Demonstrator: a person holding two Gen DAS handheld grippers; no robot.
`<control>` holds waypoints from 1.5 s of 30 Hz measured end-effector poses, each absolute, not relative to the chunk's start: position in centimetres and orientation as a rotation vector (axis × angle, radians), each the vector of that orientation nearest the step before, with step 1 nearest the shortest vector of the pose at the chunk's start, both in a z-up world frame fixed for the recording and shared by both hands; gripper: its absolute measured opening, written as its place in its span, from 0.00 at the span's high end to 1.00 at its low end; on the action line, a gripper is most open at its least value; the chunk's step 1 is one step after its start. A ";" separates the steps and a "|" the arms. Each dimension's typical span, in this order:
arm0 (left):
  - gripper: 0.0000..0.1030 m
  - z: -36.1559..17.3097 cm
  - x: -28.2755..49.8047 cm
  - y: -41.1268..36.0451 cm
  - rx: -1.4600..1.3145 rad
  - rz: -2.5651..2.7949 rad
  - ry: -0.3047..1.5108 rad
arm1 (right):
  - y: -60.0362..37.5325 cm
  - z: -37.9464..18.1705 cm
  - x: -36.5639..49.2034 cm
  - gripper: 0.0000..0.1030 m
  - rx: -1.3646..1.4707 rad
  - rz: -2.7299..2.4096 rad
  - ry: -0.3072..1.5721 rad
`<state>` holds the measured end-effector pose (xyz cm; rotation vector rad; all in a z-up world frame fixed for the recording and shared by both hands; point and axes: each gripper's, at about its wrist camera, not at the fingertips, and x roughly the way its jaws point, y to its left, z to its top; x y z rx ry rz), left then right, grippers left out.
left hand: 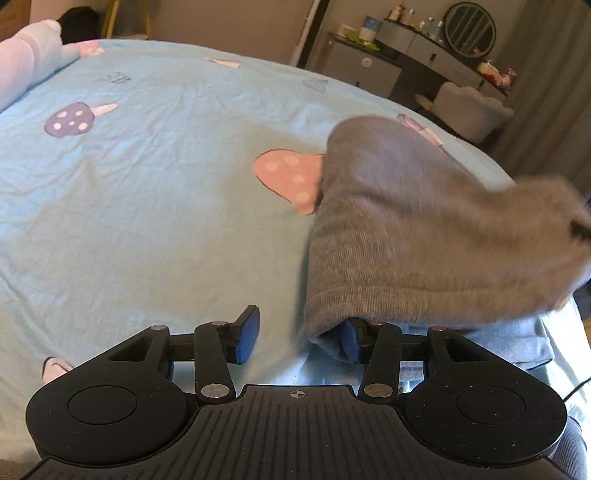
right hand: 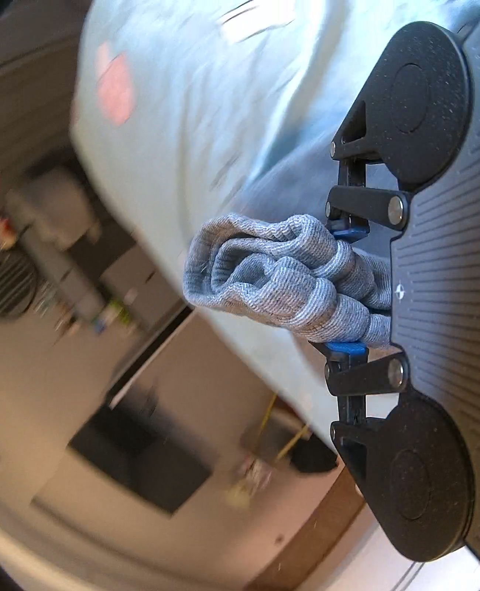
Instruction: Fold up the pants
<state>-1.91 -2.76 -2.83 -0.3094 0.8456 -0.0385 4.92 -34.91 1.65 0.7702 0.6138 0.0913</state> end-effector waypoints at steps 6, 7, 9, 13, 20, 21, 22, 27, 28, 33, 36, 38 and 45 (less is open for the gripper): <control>0.50 -2.0 -2.5 -2.9 -0.297 -0.036 0.830 | -36.1 -0.7 4.5 0.50 0.767 0.098 0.646; 0.49 -1.9 -2.5 -2.9 -0.289 -0.039 0.831 | -36.4 -0.9 4.5 0.48 0.760 0.100 0.664; 0.48 -1.3 -2.8 -2.6 -0.294 -0.049 0.838 | -37.0 -1.2 4.7 0.30 0.730 0.050 0.712; 0.27 0.5 -3.6 -1.4 -0.321 -0.103 0.810 | -39.1 -0.9 3.8 0.21 0.703 -0.039 0.697; 0.19 2.6 1.8 -3.0 -0.202 -0.142 0.781 | -39.4 0.0 6.1 0.19 0.653 0.018 0.676; 0.19 2.5 3.2 -3.5 -0.200 -0.145 0.795 | -39.1 -0.1 6.8 0.19 0.630 0.028 0.685; 0.19 2.4 4.8 -4.0 -0.202 -0.149 0.815 | -38.9 -0.4 7.6 0.19 0.613 0.023 0.701; 0.21 0.5 10.7 -6.2 -0.201 -0.157 0.909 | -38.5 -1.9 10.2 0.19 0.577 0.036 0.797; 0.22 0.1 11.5 -6.6 -0.197 -0.156 0.921 | -38.5 -1.9 10.3 0.21 0.559 0.052 0.792; 0.29 -2.7 14.5 -7.3 -0.222 -0.174 1.018 | -37.8 -1.8 9.8 0.52 0.435 0.085 0.746; 0.48 -3.1 14.5 -7.3 -0.237 -0.193 0.997 | -37.8 -1.3 9.7 0.78 0.426 0.070 0.711; 0.62 -2.8 13.7 -7.2 -0.236 -0.204 0.958 | -38.1 -0.4 9.9 0.82 0.467 0.109 0.684; 0.81 -1.4 11.9 -2.6 -0.412 -0.212 0.895 | -39.1 0.4 10.3 0.48 0.462 0.081 0.726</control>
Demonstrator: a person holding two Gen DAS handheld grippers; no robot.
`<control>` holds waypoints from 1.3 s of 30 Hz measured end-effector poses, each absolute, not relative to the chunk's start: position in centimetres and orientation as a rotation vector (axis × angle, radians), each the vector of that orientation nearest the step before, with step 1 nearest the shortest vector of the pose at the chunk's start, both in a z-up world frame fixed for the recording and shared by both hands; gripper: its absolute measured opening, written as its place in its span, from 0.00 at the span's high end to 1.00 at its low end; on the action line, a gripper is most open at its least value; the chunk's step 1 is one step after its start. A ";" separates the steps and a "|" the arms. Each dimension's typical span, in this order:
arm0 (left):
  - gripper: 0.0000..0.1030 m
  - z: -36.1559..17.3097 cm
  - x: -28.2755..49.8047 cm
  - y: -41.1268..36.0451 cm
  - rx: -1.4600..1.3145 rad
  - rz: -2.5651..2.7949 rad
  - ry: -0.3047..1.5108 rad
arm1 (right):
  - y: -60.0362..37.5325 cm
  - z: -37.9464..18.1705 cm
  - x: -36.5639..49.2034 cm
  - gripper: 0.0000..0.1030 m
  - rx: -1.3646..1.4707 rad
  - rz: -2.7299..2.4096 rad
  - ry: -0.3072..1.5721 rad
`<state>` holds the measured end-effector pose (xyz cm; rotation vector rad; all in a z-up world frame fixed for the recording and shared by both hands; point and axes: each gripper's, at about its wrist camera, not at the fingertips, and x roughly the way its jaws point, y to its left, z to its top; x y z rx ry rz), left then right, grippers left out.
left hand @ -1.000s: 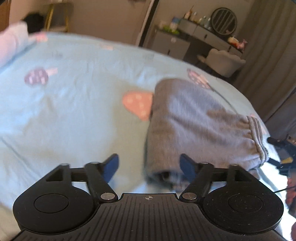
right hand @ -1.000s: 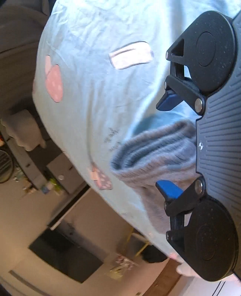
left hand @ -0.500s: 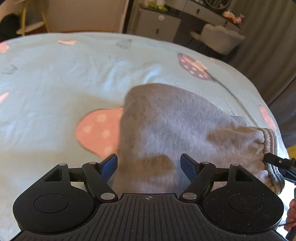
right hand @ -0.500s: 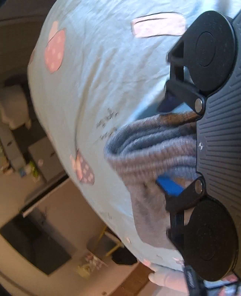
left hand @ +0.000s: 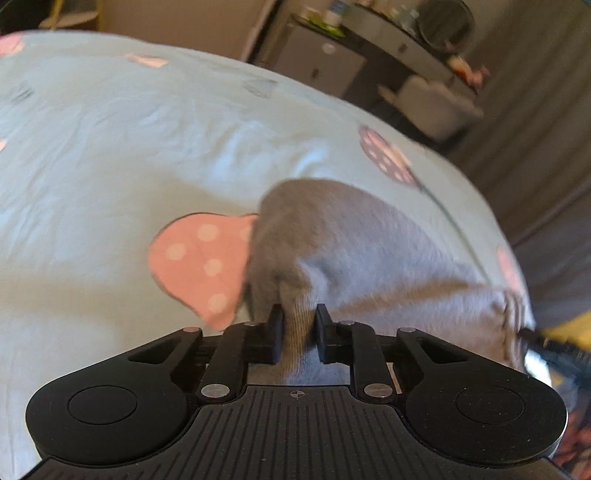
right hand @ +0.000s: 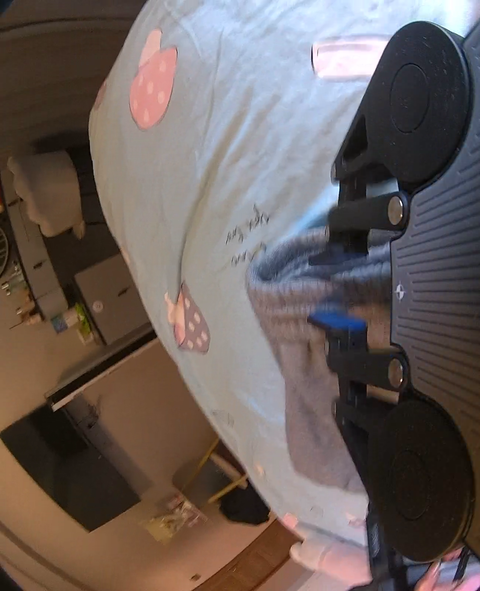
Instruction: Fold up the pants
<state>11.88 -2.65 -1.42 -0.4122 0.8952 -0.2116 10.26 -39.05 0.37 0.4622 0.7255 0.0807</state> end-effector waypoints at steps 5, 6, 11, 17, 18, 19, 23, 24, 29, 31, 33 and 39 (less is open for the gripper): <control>0.49 -1.2 11.3 -1.8 -0.393 -0.213 0.944 | -40.8 -1.4 9.0 0.24 0.527 0.111 0.788; 0.46 -1.4 11.3 -1.8 -0.393 -0.248 0.965 | -41.4 -2.0 8.9 0.24 0.565 0.126 0.808; 0.27 -3.5 11.4 -2.5 -0.432 -0.302 1.067 | -43.4 -5.1 10.4 0.17 0.765 0.205 0.880; 0.20 -5.6 13.4 -3.4 -0.505 -0.312 1.135 | -42.4 -8.3 13.2 0.15 0.895 0.322 0.982; 0.20 -5.9 13.7 -3.7 -0.495 -0.308 1.138 | -41.8 -8.3 13.6 0.14 0.864 0.324 0.980; 0.19 -6.1 14.0 -3.8 -0.489 -0.309 1.137 | -41.4 -8.2 14.1 0.14 0.839 0.326 0.977; 0.36 -6.2 14.6 -4.0 -0.506 -0.325 1.113 | -40.1 -7.7 14.9 0.37 0.778 0.282 0.955; 0.40 -6.0 14.6 -3.9 -0.509 -0.326 1.109 | -39.8 -7.3 14.8 0.41 0.762 0.276 0.947; 0.60 -3.9 14.2 -4.1 -0.480 -0.360 1.061 | -38.5 -4.4 14.2 0.49 0.675 0.267 0.895; 0.61 -2.4 14.1 -4.6 -0.459 -0.372 1.017 | -38.5 -3.3 14.2 0.51 0.680 0.269 0.865; 0.61 -0.5 14.5 -4.8 -0.473 -0.395 0.968 | -38.5 -1.8 14.9 0.51 0.699 0.293 0.825; 0.57 3.1 17.6 -5.7 -0.396 -0.342 0.882 | -38.1 1.6 18.5 0.46 0.647 0.266 0.760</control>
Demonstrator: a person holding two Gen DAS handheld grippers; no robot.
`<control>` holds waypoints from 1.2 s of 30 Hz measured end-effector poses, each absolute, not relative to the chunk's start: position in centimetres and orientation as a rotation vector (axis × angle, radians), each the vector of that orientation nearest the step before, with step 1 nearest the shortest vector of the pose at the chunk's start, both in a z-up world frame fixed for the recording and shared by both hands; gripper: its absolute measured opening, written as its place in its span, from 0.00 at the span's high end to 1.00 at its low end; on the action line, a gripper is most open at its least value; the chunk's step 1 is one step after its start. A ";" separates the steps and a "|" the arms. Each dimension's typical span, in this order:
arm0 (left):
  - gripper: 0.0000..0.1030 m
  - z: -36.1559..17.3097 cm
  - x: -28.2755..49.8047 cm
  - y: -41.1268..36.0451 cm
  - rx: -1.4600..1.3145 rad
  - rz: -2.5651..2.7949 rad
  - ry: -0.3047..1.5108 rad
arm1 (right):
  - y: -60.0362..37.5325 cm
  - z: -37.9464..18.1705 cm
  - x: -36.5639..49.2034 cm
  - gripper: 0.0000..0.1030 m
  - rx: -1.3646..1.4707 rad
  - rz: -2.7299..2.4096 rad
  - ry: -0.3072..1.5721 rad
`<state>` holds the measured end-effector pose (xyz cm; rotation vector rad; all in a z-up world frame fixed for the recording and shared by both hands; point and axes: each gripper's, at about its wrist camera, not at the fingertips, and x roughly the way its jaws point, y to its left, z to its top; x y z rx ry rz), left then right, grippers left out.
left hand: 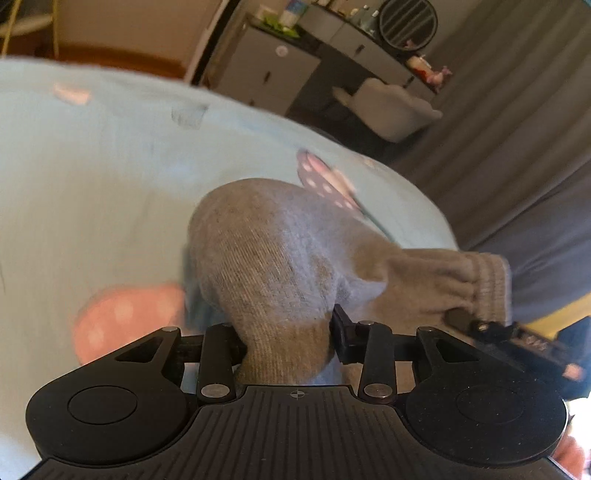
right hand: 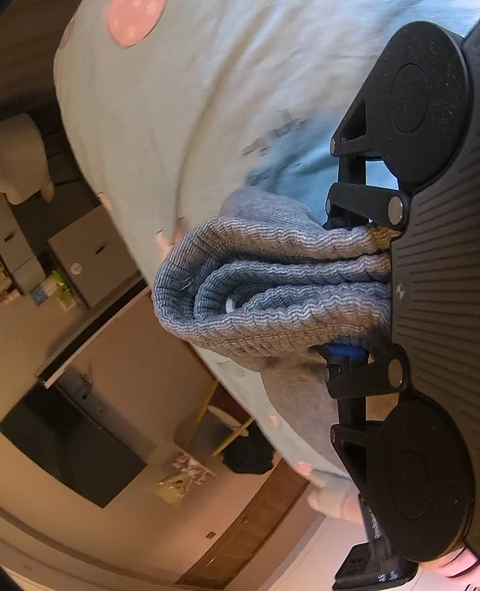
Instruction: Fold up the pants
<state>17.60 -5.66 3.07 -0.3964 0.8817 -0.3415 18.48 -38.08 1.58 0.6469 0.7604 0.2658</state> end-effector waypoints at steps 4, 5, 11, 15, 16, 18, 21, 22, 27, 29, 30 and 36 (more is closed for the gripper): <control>0.49 2.5 17.4 -6.0 -0.312 -0.188 0.886 | -38.8 2.5 18.8 0.18 0.561 0.063 0.732; 0.46 2.2 16.8 -6.2 -0.285 -0.166 0.884 | -38.9 2.7 18.1 0.15 0.544 0.025 0.701; 0.37 0.1 11.1 -4.8 -0.343 -0.193 0.880 | -39.5 0.8 12.0 0.15 0.721 0.088 0.705; 0.37 -0.9 8.3 -4.1 -0.407 -0.171 0.900 | -38.5 -1.6 8.9 0.27 0.794 0.083 0.726; 0.36 -1.1 7.8 -4.0 -0.408 -0.171 0.902 | -38.0 -2.1 8.5 0.31 0.808 0.081 0.730; 0.36 -1.3 7.4 -4.1 -0.389 -0.172 0.909 | -37.5 -3.1 8.2 0.50 0.834 0.098 0.736; 0.35 -1.5 7.1 -4.9 -0.334 -0.160 0.930 | -36.4 -3.9 8.9 0.54 0.784 0.067 0.760; 0.34 -1.8 7.1 -5.3 -0.305 -0.147 0.944 | -35.9 -4.3 8.7 0.55 0.758 0.056 0.775; 0.31 -2.8 7.1 -7.4 -0.147 -0.071 0.975 | -34.9 -4.6 8.4 0.74 0.620 0.003 0.808; 0.30 -2.4 6.7 -7.8 -0.132 -0.057 0.977 | -34.9 -3.8 7.6 0.73 0.581 -0.007 0.805; 0.30 -2.3 6.6 -7.9 -0.125 -0.053 0.979 | -34.8 -3.5 7.3 0.72 0.563 -0.006 0.799; 0.31 -0.5 5.6 -8.7 -0.069 -0.039 0.928 | -33.9 -1.7 6.2 0.67 0.481 0.014 0.739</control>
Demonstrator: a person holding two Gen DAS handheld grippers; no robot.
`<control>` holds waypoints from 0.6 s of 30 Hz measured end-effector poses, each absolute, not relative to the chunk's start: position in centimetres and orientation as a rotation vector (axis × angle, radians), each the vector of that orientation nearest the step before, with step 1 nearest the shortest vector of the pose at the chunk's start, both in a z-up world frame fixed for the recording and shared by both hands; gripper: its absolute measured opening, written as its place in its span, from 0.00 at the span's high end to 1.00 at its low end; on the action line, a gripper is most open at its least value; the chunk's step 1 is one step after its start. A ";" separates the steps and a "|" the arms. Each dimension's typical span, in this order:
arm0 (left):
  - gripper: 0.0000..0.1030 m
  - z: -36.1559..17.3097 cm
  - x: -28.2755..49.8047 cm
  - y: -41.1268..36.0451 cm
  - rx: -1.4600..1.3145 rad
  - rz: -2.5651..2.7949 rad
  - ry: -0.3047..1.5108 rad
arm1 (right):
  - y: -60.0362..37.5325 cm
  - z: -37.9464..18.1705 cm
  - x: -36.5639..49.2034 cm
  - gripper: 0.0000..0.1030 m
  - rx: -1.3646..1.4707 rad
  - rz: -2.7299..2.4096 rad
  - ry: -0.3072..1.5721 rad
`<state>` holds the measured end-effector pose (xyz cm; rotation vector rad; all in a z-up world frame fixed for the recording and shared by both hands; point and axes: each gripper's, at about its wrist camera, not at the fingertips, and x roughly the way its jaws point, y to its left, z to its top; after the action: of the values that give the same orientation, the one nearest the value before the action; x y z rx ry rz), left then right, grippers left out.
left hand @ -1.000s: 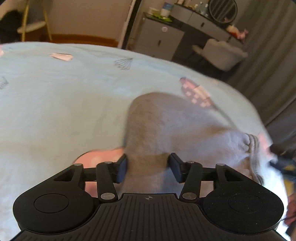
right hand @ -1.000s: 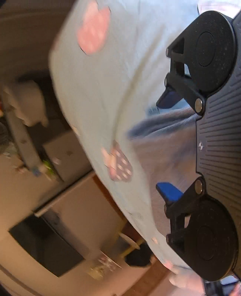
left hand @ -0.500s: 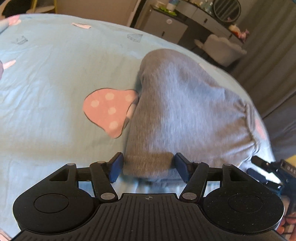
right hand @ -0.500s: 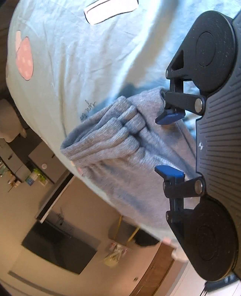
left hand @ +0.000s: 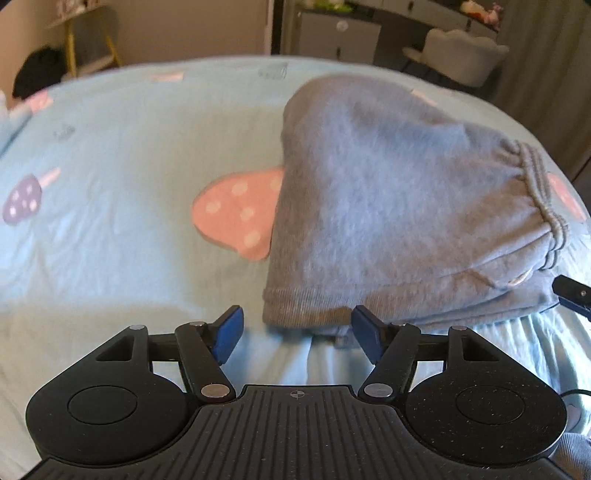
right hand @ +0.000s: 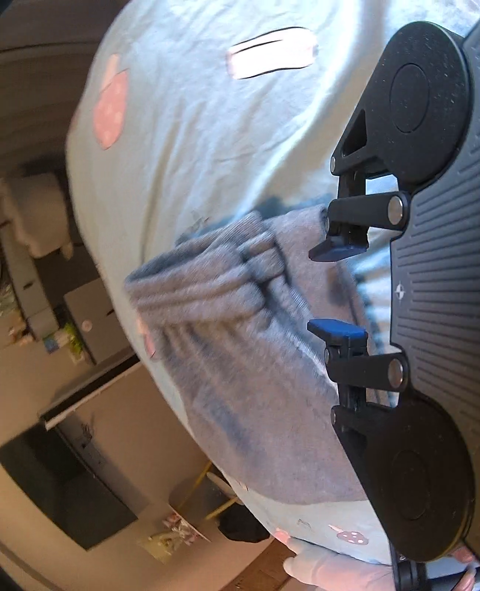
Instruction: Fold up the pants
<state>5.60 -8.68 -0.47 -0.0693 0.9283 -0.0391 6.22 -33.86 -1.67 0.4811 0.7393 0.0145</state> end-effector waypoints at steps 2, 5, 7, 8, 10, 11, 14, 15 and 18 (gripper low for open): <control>0.31 0.6 5.9 -8.7 -0.057 -0.039 0.893 | -33.2 -0.7 6.3 0.66 0.442 0.029 0.708; 0.28 2.1 7.3 -8.5 -0.056 -0.048 0.850 | -32.1 0.5 6.6 0.64 0.377 0.031 0.647; 0.26 2.7 8.8 -8.1 -0.074 -0.046 0.831 | -31.7 0.7 7.3 0.56 0.337 0.027 0.620; 0.25 2.8 9.8 -7.8 -0.092 -0.052 0.823 | -31.5 0.7 7.6 0.55 0.325 0.023 0.616; 0.21 2.9 12.4 -7.0 -0.148 -0.070 0.812 | -31.6 0.0 8.5 0.55 0.316 0.012 0.618; 0.19 2.7 14.0 -6.5 -0.185 -0.091 0.822 | -31.7 -0.6 8.8 0.55 0.321 0.005 0.636; 0.18 1.3 18.7 -4.8 -0.319 -0.167 0.881 | -32.5 -2.6 9.0 0.51 0.384 -0.003 0.675; 0.18 0.6 20.2 -4.4 -0.369 -0.183 0.910 | -32.7 -3.0 8.8 0.48 0.393 -0.002 0.668; 0.13 -1.8 24.2 -3.8 -0.539 -0.274 0.992 | -33.1 -3.5 8.5 0.45 0.405 0.009 0.655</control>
<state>24.23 -3.83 -1.82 -0.5386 0.9918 -0.2741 8.55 -33.11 -3.51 0.4055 0.6547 0.0085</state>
